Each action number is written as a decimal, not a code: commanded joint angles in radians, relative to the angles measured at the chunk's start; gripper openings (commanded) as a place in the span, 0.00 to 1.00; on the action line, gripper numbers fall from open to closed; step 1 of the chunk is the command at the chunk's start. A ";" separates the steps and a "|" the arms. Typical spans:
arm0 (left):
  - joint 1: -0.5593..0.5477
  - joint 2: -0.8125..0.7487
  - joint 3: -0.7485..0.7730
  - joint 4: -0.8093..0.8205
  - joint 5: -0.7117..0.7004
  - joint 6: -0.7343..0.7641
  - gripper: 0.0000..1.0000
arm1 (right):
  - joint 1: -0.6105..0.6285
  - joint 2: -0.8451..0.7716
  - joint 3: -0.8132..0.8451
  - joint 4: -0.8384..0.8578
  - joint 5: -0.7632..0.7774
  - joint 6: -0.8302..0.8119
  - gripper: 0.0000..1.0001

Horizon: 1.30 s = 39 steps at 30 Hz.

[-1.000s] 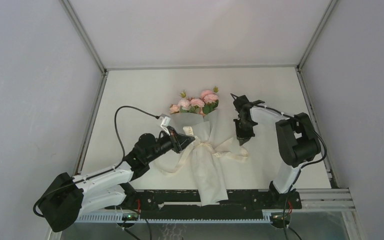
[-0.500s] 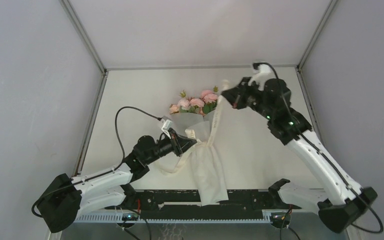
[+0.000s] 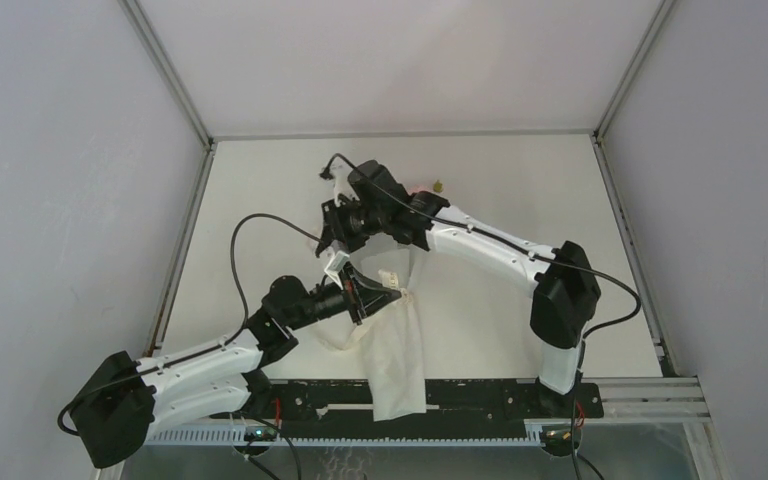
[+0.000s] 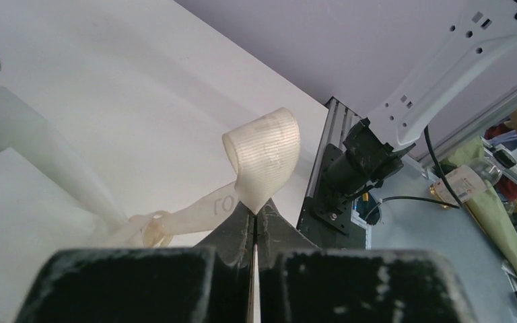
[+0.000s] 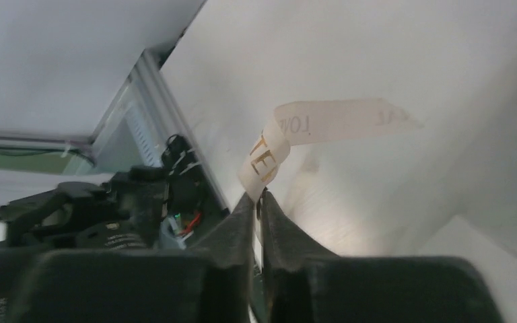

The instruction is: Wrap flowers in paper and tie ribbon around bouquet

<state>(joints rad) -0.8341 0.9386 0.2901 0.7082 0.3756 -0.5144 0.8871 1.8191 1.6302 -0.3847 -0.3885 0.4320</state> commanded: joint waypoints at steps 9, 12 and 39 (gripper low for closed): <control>-0.004 -0.035 -0.030 0.024 -0.082 0.005 0.00 | -0.115 -0.251 0.044 -0.174 -0.055 -0.137 0.81; -0.003 -0.043 -0.035 0.019 -0.101 0.001 0.00 | -0.136 -0.414 -0.142 -0.089 -0.088 -0.172 0.80; 0.004 -0.041 -0.037 0.006 -0.135 -0.015 0.00 | -0.089 -0.602 -0.693 0.364 -0.099 -0.001 0.36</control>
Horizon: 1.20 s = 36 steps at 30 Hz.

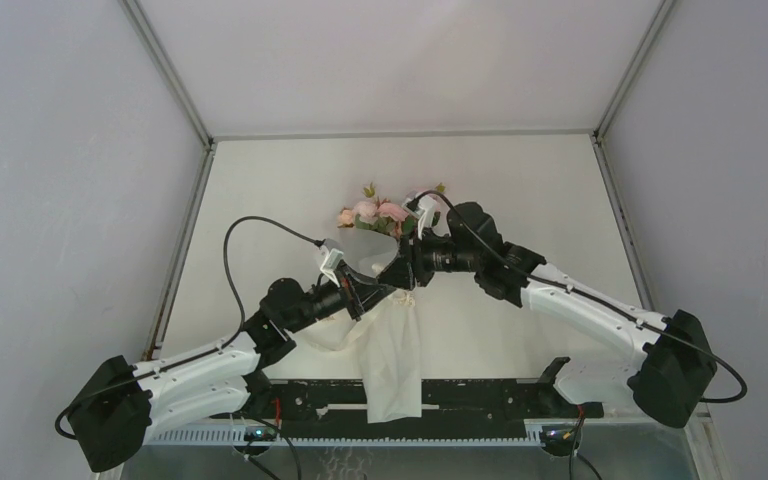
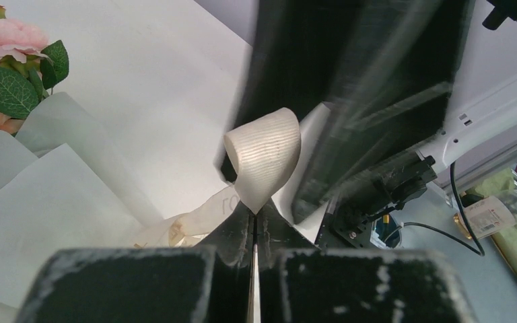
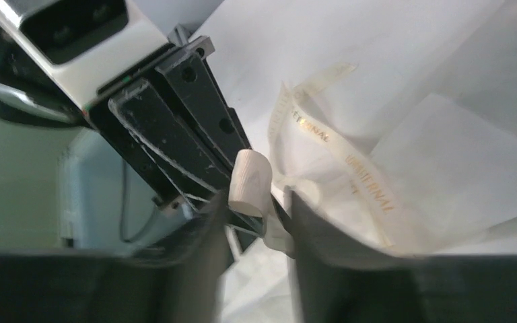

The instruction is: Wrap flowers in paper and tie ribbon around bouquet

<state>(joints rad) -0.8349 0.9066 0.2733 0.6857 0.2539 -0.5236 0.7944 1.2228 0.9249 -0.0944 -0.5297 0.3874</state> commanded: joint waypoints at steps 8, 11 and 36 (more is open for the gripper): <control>0.107 -0.050 0.107 -0.153 0.197 0.111 0.69 | -0.053 -0.079 -0.099 0.155 0.098 0.136 0.00; 0.171 -0.083 0.327 -0.693 0.288 0.514 0.99 | -0.060 -0.085 -0.116 0.162 0.102 0.131 0.00; 0.416 0.433 0.441 -1.468 0.088 1.462 0.73 | 0.042 -0.101 -0.117 0.099 0.226 0.102 0.00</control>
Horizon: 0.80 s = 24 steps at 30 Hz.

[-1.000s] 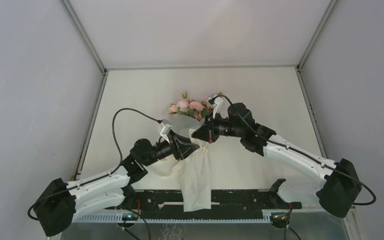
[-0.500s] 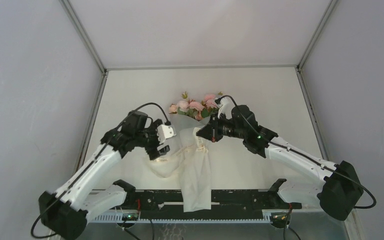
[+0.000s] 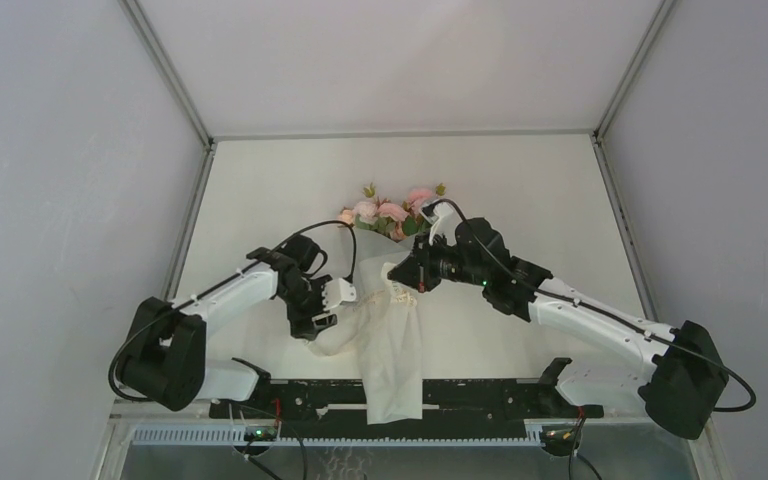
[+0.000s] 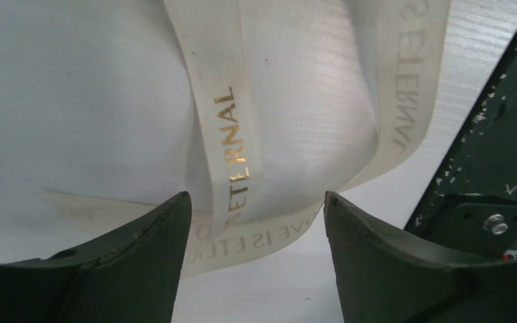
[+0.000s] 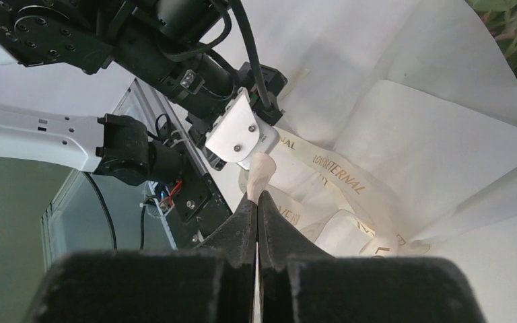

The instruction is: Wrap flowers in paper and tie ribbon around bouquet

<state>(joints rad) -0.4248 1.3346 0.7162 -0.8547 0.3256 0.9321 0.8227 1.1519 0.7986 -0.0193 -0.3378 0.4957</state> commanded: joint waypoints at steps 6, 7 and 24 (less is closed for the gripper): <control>0.009 0.077 0.000 0.101 -0.026 0.022 0.39 | 0.014 -0.041 0.010 -0.008 0.036 -0.016 0.00; 0.011 0.077 0.000 0.097 -0.026 0.031 0.38 | 0.014 -0.043 0.010 -0.010 0.036 -0.019 0.00; 0.047 -0.029 0.139 -0.130 0.019 0.045 0.00 | 0.001 -0.066 0.010 -0.051 0.044 -0.033 0.00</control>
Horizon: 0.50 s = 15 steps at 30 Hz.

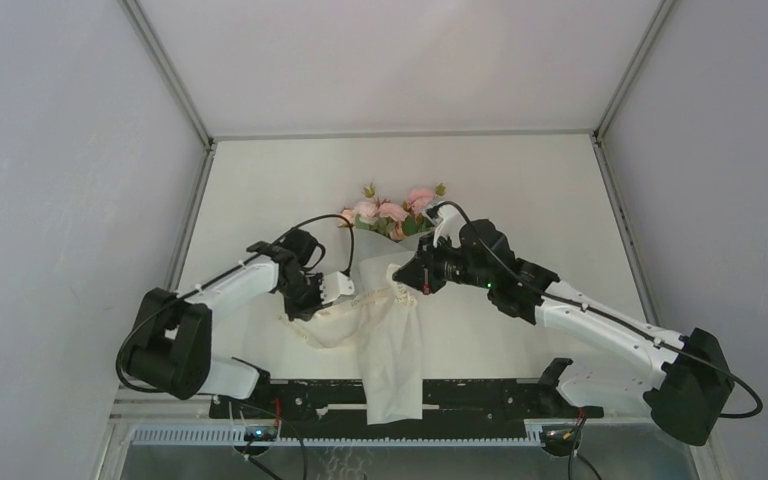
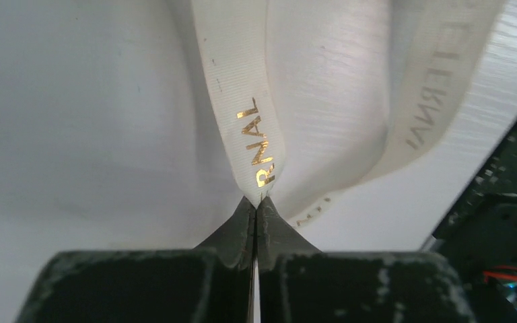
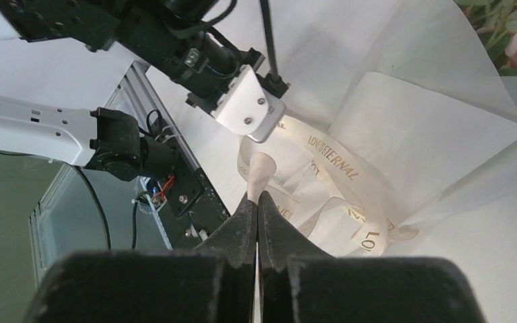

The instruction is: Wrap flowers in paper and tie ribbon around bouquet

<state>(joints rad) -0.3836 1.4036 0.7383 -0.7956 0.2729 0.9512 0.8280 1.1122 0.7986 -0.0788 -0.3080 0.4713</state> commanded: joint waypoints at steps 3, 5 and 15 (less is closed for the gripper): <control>0.002 -0.232 0.201 -0.408 0.144 0.055 0.00 | -0.002 -0.018 0.010 0.020 0.015 0.007 0.00; -0.049 -0.329 0.222 -0.531 0.173 0.061 0.00 | -0.001 -0.010 0.009 0.033 0.014 0.020 0.00; -0.729 -0.355 0.319 -0.255 0.287 -0.391 0.00 | -0.071 0.085 0.010 0.108 -0.052 0.120 0.00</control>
<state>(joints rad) -1.0214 0.9321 0.9371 -1.2331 0.4599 0.7692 0.7918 1.1645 0.7986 -0.0433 -0.3279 0.5316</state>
